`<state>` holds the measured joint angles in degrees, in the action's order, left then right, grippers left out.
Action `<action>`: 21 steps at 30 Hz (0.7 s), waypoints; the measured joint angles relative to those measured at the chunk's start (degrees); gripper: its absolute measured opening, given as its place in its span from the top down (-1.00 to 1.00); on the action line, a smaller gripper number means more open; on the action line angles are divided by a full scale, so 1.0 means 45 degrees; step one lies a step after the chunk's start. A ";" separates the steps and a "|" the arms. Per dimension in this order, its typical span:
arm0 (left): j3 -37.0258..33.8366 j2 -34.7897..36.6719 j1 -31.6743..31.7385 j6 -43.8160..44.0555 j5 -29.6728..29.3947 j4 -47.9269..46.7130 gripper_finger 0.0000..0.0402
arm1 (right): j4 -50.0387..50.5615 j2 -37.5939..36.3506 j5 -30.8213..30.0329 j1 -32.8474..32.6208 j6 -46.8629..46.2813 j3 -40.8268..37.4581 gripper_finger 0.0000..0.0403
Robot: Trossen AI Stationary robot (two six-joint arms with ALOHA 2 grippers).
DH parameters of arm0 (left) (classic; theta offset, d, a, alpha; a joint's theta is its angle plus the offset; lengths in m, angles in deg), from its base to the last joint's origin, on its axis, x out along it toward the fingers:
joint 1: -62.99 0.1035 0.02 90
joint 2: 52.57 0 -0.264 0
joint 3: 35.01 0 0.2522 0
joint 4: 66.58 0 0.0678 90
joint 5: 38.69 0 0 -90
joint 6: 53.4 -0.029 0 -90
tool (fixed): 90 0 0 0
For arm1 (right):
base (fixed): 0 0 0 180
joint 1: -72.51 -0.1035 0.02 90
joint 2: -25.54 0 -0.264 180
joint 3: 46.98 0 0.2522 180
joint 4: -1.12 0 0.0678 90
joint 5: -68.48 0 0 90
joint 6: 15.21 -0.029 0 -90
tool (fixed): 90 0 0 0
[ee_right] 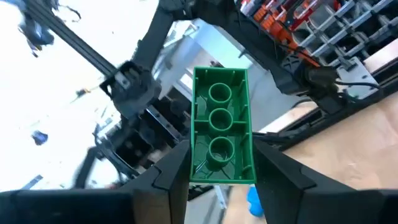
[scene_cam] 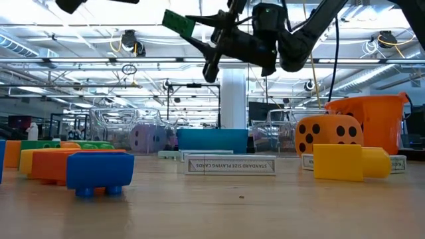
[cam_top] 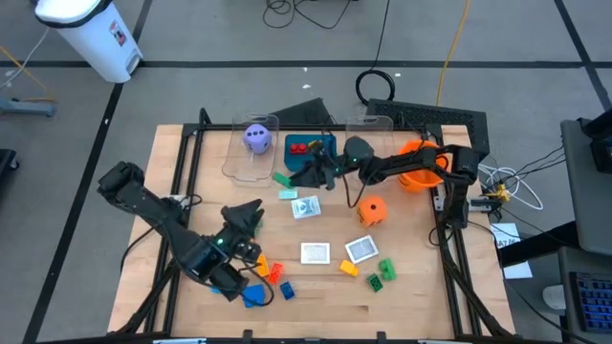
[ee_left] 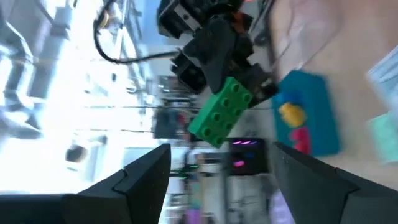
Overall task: Pick & Place Toys
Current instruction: Put the green game piece into the blue bin
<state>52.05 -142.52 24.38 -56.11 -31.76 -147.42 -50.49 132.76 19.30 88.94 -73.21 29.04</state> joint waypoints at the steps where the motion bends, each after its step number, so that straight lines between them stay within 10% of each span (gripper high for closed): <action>1: 0.0000 -0.0004 0.0133 -0.0650 -0.0027 -0.0002 -0.38 | -0.0087 0.0000 -0.0004 0.0051 -0.0240 0.0000 0.31; 10: -0.0005 -0.0001 0.2247 -0.4024 -0.0025 0.0715 -0.38 | -0.0460 0.0000 0.0639 0.0112 -0.1000 0.0000 0.31; 21: -0.0010 -0.0004 0.3024 -0.9775 -0.0557 0.6485 -0.38 | -0.0824 0.0005 0.0688 0.0143 -0.1143 0.0000 0.31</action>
<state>52.00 -142.54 37.99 -100.09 -34.27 -118.24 -54.19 132.78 22.39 89.58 -78.36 29.04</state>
